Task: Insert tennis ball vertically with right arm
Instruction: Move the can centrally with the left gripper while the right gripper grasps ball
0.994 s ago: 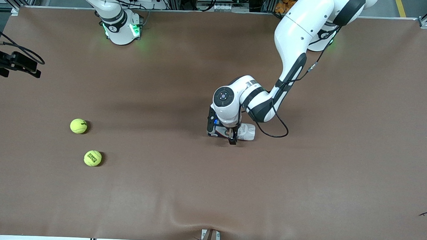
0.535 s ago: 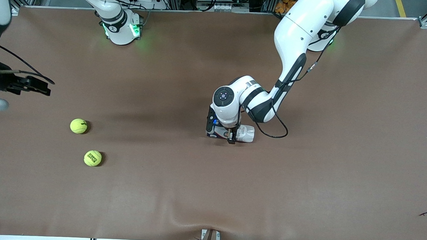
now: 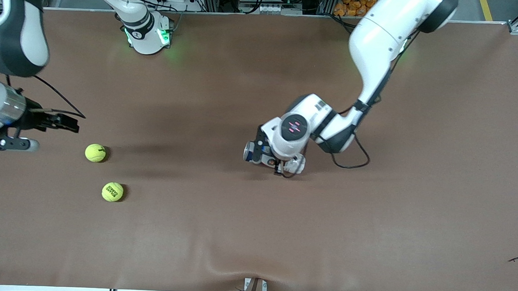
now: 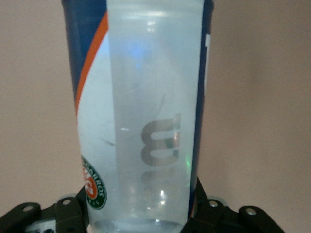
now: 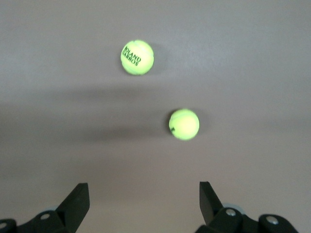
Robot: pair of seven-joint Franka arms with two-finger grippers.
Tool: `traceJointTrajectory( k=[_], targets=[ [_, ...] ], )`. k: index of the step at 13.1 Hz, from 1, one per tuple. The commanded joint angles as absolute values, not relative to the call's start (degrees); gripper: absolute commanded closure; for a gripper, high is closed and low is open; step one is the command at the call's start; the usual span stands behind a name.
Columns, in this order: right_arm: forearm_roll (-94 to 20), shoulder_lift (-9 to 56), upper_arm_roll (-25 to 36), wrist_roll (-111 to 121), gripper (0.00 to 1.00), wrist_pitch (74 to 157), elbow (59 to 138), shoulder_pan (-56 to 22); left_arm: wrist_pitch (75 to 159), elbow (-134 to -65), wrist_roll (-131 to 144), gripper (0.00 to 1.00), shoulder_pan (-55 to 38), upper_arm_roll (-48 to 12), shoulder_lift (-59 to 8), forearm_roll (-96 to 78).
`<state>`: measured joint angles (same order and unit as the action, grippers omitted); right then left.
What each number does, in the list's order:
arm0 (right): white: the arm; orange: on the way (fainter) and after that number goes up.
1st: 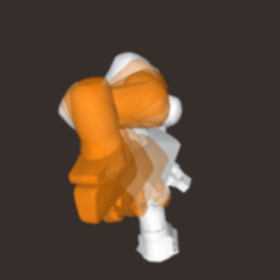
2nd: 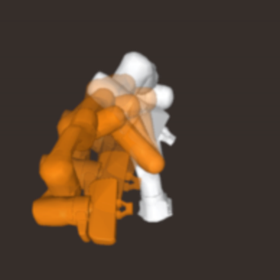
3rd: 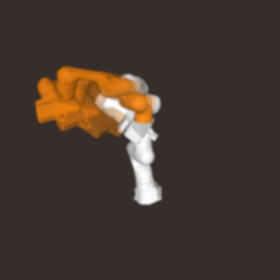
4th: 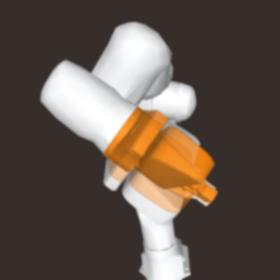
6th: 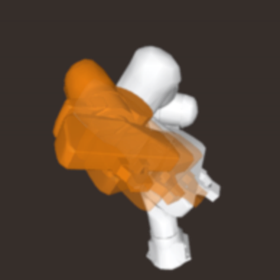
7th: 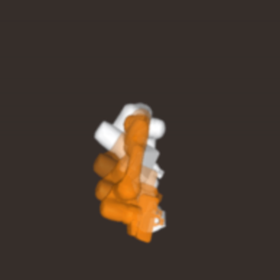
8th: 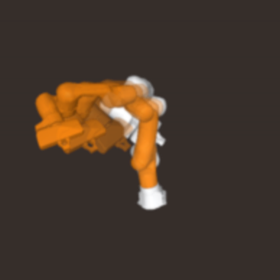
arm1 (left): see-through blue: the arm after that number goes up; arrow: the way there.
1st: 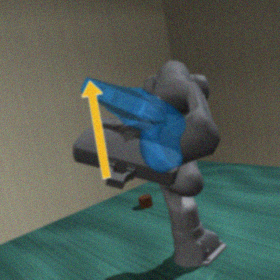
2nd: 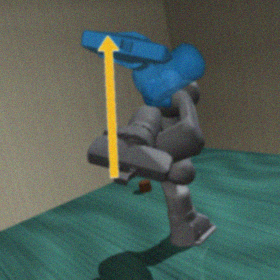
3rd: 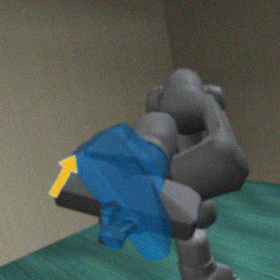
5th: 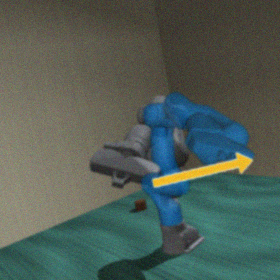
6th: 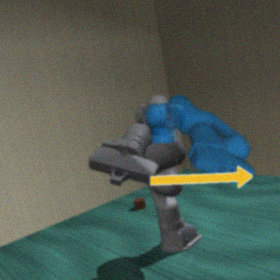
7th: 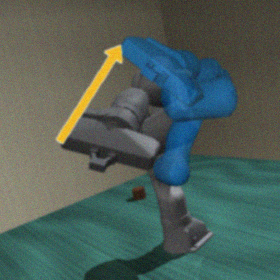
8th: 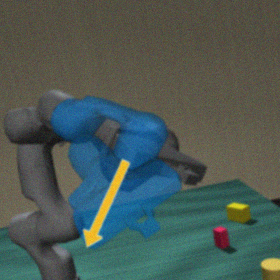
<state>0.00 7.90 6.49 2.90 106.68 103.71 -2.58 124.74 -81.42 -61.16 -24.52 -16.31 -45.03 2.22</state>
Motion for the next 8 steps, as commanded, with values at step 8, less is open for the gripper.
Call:
traceJointTrajectory(
  k=[8],
  targets=[
    [0.7, 19.4, 6.2, 12.8, 0.0, 133.0, 117.6, 3.7, 134.4, -79.6, -82.8, 0.23, -14.9, -26.3, -46.0, -23.9]
  ],
)
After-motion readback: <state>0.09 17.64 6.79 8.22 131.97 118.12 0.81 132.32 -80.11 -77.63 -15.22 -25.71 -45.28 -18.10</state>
